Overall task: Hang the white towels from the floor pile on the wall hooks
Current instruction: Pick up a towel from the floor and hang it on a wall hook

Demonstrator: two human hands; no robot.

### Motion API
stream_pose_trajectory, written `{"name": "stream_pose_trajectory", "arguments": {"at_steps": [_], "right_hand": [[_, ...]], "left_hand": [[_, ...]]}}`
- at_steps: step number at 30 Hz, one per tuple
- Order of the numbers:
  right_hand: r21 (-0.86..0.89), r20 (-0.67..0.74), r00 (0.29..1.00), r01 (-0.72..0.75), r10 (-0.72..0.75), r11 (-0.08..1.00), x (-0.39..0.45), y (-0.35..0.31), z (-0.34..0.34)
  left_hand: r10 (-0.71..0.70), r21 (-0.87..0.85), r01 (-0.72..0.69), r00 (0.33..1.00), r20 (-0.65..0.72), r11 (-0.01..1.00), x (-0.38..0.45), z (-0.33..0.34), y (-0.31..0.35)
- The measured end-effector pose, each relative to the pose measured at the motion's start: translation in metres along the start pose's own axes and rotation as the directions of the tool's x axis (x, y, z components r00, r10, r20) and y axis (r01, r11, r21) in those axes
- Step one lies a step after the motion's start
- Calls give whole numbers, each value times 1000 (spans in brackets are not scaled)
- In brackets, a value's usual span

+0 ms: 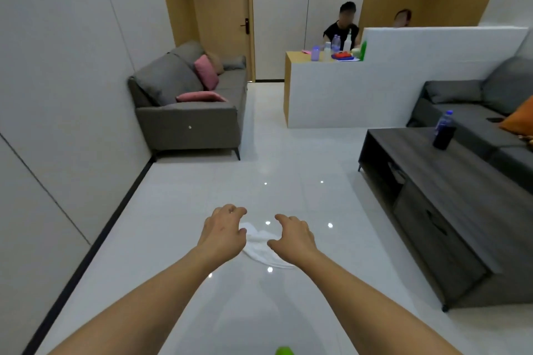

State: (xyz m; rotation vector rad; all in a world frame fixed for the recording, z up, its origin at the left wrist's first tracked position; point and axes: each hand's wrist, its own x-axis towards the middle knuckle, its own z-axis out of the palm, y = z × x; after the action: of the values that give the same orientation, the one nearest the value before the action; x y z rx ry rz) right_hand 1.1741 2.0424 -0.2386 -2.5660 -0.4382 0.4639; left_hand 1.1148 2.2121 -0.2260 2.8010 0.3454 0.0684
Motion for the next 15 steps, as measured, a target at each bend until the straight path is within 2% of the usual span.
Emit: {"name": "stream_pose_trajectory", "arguments": {"at_steps": [7, 15], "right_hand": [[-33, 156, 981, -109, 113, 994, 156, 45, -5], [-112, 322, 916, -213, 238, 971, 280, 71, 42]], "left_hand": [[-101, -27, 106, 985, 144, 994, 148, 45, -22], [-220, -61, 257, 911, 349, 965, 252, 119, -80]]}}
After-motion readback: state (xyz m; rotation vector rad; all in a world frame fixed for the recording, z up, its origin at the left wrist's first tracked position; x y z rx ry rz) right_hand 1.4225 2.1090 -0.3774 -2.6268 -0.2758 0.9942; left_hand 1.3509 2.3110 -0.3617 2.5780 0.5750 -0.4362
